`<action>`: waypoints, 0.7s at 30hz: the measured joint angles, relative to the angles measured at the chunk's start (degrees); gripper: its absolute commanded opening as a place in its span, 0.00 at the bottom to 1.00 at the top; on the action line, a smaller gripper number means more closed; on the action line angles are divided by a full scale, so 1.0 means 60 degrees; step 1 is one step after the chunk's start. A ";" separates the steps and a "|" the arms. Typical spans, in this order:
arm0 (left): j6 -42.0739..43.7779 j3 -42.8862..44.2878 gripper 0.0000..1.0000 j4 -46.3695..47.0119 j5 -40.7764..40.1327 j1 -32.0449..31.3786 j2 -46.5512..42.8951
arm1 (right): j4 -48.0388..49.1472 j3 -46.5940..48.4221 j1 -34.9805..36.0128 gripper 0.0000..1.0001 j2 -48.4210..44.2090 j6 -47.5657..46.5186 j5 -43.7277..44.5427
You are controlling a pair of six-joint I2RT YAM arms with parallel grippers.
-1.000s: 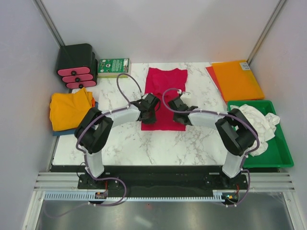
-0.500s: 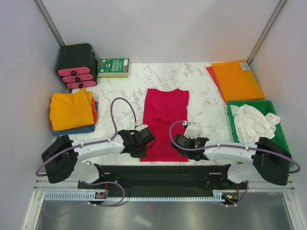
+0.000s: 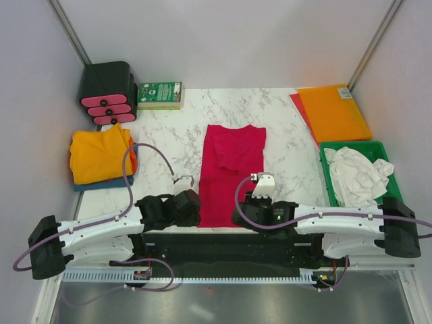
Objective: Fold and stack the t-shirts
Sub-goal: Fold the tshirt
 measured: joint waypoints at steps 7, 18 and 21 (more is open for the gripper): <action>-0.0616 -0.1399 0.48 0.0284 0.0000 -0.0277 -0.0058 | -0.1173 0.0044 0.1639 0.41 0.0248 0.1107 0.0667; -0.0903 -0.1810 0.48 0.1024 -0.0106 -0.0404 -0.0579 | -0.2095 0.0463 0.2677 0.40 0.0841 0.2193 0.1271; -0.0900 -0.1810 0.48 0.1300 -0.0109 -0.0408 -0.0401 | -0.2164 0.0481 0.2696 0.40 0.0838 0.2273 0.1355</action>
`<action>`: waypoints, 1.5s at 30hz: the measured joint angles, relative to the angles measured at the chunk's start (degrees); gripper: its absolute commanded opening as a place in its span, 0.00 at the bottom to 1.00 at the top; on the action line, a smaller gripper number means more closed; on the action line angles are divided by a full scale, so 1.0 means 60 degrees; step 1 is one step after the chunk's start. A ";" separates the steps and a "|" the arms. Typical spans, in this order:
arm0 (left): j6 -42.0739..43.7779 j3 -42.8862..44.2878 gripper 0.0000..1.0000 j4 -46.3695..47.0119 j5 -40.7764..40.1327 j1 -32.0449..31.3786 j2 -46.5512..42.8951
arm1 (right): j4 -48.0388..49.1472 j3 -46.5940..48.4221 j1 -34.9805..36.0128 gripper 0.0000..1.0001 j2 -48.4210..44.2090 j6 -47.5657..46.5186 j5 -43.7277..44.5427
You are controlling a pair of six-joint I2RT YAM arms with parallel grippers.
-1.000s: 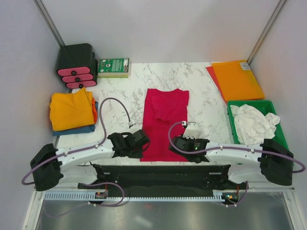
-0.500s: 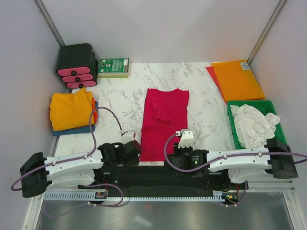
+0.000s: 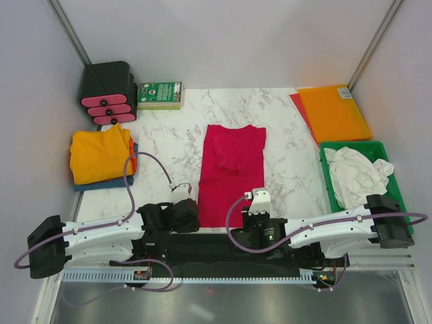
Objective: Fold and stack the t-shirts
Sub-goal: Fold the tshirt
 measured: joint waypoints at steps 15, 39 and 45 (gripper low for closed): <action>0.0000 0.0382 0.33 0.0769 0.0026 -0.0033 0.1891 | -0.0590 0.0000 0.0007 0.40 -0.0481 0.0583 0.0189; -0.0197 0.0193 0.02 0.0761 0.0106 -0.0033 0.1694 | -0.0397 -0.1865 0.0000 0.47 -0.0940 0.2262 -0.0732; -0.0189 0.0288 0.02 0.0761 0.0109 -0.0036 0.1836 | 0.0117 -0.2065 -0.0619 0.48 -0.0874 0.2087 -0.1027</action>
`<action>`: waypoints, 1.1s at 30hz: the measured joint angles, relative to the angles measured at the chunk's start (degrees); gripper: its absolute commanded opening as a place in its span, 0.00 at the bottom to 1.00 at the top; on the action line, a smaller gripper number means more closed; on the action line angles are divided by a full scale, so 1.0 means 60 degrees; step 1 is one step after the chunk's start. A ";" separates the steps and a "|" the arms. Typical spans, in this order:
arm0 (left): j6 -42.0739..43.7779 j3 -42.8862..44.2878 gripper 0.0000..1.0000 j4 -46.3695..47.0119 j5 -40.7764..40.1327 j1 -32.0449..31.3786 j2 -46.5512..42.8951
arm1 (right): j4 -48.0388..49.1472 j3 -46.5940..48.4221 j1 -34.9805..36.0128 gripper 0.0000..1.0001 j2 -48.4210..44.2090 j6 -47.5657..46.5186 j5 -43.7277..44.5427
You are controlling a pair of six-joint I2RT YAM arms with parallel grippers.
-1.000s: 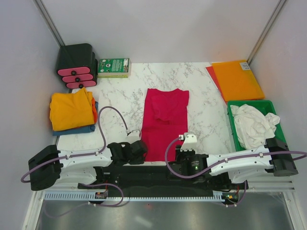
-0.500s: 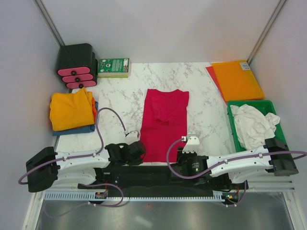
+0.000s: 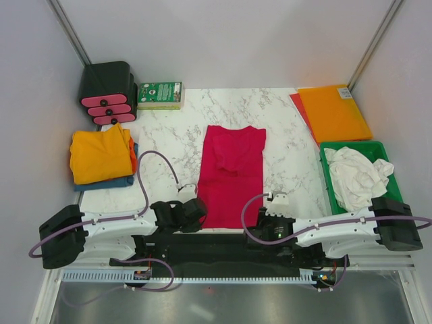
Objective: Fold and stack the t-shirts
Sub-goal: Fold the tshirt
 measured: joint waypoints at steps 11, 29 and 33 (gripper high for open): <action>0.0004 0.0095 0.02 0.0007 0.0000 0.0000 0.0120 | 0.0659 0.0004 -0.0780 0.47 0.0845 -0.0780 -0.0823; 0.0004 0.0091 0.02 -0.0004 0.0000 0.0000 0.0091 | 0.0568 0.0484 -0.1217 0.37 0.1836 -0.1257 -0.1563; 0.0004 0.0091 0.02 -0.0007 0.0000 0.0000 0.0080 | 0.0732 0.0430 -0.1333 0.44 0.1800 -0.1406 -0.1712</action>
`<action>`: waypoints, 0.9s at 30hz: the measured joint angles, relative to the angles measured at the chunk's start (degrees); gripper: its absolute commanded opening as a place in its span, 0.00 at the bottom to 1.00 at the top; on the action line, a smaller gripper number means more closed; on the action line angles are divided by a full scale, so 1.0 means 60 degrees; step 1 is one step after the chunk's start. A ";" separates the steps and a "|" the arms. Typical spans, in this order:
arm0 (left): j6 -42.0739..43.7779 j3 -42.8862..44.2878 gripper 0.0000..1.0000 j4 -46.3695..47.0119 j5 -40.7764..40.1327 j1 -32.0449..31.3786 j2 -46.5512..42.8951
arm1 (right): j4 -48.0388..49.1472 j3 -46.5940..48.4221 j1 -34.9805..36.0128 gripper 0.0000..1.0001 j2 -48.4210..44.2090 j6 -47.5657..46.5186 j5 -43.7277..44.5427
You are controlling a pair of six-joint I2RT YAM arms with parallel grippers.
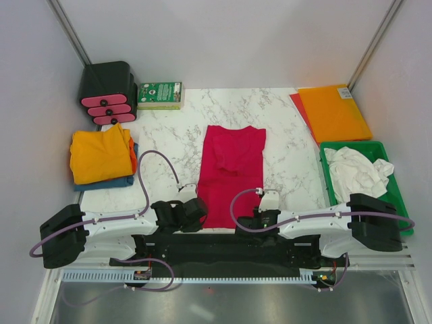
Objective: Fold and stack the t-shirts
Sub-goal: Fold the tshirt
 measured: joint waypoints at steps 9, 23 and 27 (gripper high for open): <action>0.0000 0.0000 0.02 0.0000 0.0000 0.0000 0.0000 | 0.0321 -0.0226 -0.0208 0.31 -0.0131 -0.0350 -0.0277; 0.0000 -0.0011 0.02 -0.0033 0.0000 -0.0004 -0.0044 | 0.1821 -0.0943 -0.0579 0.01 -0.0922 -0.0703 -0.0794; 0.0000 -0.0011 0.02 -0.0033 -0.0004 -0.0007 -0.0040 | 0.2189 -0.0958 -0.0619 0.00 -0.0918 -0.0765 -0.0914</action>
